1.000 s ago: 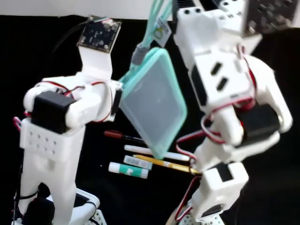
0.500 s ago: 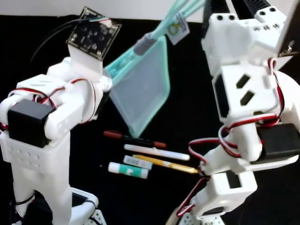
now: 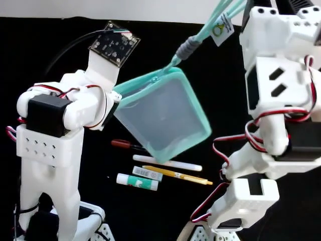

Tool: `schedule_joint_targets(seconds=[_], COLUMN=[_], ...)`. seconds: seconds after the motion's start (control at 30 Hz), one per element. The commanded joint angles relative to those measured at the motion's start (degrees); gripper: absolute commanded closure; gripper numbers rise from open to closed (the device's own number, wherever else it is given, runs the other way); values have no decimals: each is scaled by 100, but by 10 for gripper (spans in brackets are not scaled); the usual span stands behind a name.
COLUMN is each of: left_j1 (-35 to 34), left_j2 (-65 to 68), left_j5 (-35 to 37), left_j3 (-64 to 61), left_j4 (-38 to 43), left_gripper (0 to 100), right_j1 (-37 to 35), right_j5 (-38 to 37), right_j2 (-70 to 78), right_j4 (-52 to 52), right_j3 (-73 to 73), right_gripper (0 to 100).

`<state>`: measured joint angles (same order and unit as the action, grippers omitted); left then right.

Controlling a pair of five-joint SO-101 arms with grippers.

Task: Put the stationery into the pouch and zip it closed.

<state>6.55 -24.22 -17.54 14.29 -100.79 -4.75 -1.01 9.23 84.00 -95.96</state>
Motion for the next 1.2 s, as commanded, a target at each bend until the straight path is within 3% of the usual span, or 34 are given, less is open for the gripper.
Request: schedule_joint_targets(seconds=[0.0,0.17,0.47,0.8,1.17], left_j1=[-154,-154,-163,-163,-163], left_j2=[-110,-92,-110,-110,-92], left_j5=[-18,44,1679,1749,1855], left_j3=[-31,-180,-585,-629,-576], left_j4=[-53,-35,105,79,501], left_gripper=[993,993,989,848,779], right_j1=[119,127,119,119,-57], right_j5=[62,62,62,62,62], right_j2=[-4,-4,-48,-57,-75], right_j4=[4,321,426,418,391], right_j3=[-549,-549,-549,-558,-558], right_gripper=[992,992,992,992,992])
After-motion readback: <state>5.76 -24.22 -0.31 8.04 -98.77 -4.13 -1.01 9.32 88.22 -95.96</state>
